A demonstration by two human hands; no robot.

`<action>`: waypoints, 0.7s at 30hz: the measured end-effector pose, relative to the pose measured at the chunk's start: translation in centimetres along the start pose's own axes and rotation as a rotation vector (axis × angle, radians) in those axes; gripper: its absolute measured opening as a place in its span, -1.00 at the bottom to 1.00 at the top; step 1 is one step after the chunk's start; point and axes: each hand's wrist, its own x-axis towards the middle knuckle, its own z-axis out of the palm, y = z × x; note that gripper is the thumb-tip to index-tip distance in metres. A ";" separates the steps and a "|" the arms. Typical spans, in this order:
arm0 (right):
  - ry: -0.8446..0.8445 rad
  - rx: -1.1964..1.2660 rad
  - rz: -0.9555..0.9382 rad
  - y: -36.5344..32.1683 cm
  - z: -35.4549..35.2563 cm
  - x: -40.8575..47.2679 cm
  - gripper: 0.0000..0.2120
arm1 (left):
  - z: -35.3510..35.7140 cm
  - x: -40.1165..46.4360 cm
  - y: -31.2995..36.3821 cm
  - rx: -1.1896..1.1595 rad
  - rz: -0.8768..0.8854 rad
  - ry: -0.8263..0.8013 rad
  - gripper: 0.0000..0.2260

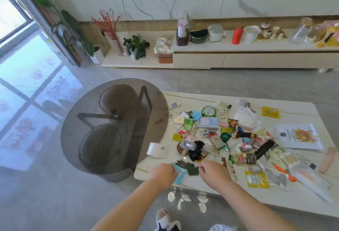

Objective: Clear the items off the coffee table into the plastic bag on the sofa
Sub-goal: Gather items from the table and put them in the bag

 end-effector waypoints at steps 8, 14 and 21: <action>-0.054 0.007 0.012 -5.1 2.6 6.6 -0.78 | -2.0 5.7 -7.7 -0.066 -0.123 -0.022 -0.67; -0.092 -0.035 0.023 -5.5 2.7 12.1 -0.77 | -2.7 10.9 -10.0 -0.051 -0.165 0.026 -0.67; -0.132 -0.035 0.021 -3.1 5.1 20.4 -0.77 | -0.8 19.1 -11.3 -0.110 -0.232 0.056 -0.65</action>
